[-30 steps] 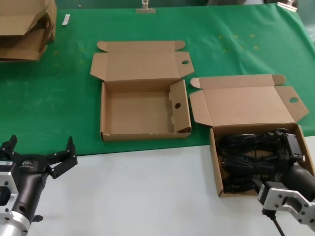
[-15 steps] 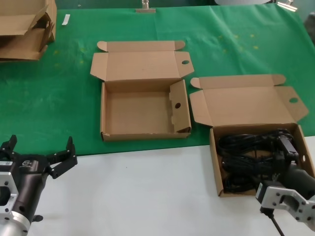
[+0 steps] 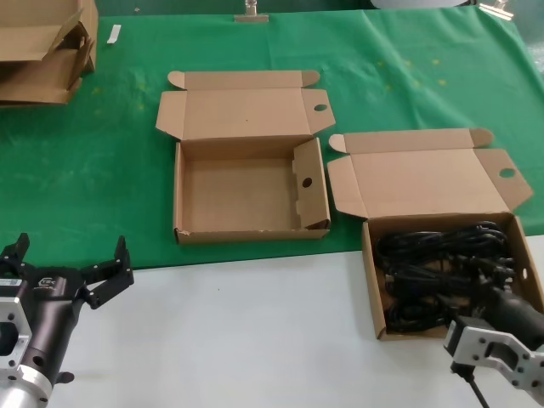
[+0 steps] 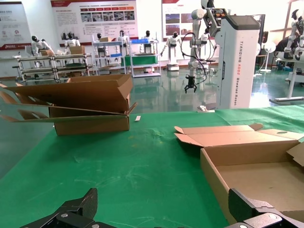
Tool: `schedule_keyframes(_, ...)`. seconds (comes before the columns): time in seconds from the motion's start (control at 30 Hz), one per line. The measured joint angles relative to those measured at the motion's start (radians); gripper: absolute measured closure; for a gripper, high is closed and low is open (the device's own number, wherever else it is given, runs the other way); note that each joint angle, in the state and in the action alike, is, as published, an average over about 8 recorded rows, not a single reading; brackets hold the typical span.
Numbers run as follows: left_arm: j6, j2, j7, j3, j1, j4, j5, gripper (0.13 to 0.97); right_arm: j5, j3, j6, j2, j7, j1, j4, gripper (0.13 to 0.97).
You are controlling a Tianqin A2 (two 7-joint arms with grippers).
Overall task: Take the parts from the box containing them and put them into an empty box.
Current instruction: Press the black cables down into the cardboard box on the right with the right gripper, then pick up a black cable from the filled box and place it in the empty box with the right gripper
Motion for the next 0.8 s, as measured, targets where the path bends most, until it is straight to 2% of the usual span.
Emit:
schedule_keyframes(0.17,0.0,0.0,0.0,0.0,0.0,0.0,0.0,0.132,0.0,-0.006,-0.001,-0.011,0.011,-0.001,-0.012,0.718)
schedule_keyframes(0.3,0.0,0.0,0.0,0.0,0.0,0.0,0.0,0.132,0.0,-0.013,-0.001,-0.02,0.018,0.004,-0.021,0.718)
schedule_keyframes(0.57,0.0,0.0,0.0,0.0,0.0,0.0,0.0,0.132,0.001,-0.039,0.008,-0.033,0.037,0.032,-0.033,0.857)
schedule_keyframes(0.8,0.0,0.0,0.0,0.0,0.0,0.0,0.0,0.132,0.001,-0.049,0.036,-0.033,0.05,0.048,-0.01,0.89)
